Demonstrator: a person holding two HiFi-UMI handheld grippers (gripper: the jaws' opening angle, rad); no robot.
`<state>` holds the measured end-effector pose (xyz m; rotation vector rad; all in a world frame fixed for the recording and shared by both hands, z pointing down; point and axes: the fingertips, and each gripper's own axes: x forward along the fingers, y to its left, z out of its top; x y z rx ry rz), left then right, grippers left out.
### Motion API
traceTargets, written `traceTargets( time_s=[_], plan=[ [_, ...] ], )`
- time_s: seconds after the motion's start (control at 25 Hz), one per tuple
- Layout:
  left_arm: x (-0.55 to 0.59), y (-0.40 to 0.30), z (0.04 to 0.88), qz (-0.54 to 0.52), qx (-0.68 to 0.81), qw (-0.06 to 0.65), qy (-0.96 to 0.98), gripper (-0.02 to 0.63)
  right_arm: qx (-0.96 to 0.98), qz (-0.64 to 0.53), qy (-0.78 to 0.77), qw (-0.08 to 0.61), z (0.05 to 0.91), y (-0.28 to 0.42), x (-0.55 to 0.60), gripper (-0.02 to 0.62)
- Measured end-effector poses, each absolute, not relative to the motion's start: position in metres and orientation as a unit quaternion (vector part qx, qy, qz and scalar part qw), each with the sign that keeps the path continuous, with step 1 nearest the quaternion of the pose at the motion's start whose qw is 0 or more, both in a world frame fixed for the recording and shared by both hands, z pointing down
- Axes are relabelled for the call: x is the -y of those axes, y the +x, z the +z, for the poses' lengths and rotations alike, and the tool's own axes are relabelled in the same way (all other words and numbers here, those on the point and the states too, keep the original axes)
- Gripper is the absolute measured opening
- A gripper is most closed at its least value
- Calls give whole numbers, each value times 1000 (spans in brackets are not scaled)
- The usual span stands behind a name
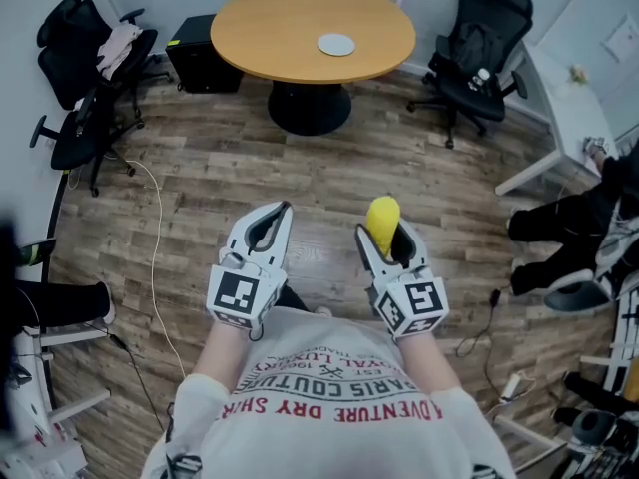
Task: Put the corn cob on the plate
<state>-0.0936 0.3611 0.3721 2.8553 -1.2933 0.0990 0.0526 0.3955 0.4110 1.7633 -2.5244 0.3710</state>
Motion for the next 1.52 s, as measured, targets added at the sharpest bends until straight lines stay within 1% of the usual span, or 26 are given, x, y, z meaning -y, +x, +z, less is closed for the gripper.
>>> traceTargets(
  time_s=[0.36, 0.52, 0.68, 0.84, 1.08, 1.28, 1.52],
  plan=[
    [-286, -107, 372, 28, 382, 9, 924, 34, 797, 135, 588, 26, 416, 34, -329, 270],
    [-240, -123, 364, 28, 371, -1, 928, 34, 790, 133, 598, 26, 410, 19, -287, 270],
    [-196, -141, 362, 23, 362, 13, 932, 34, 782, 136, 608, 22, 410, 0, -246, 270],
    [-157, -163, 366, 26, 351, 6, 936, 34, 775, 143, 615, 19, 415, -21, -209, 270],
    [-111, -186, 373, 27, 345, 17, 938, 34, 769, 151, 620, 21, 416, -40, -166, 270],
    [-84, -180, 382, 28, 352, 27, 935, 34, 777, 148, 612, 29, 419, -37, -137, 270],
    [-49, -160, 390, 39, 374, 21, 926, 34, 793, 146, 592, 25, 428, -15, -90, 270]
  ],
)
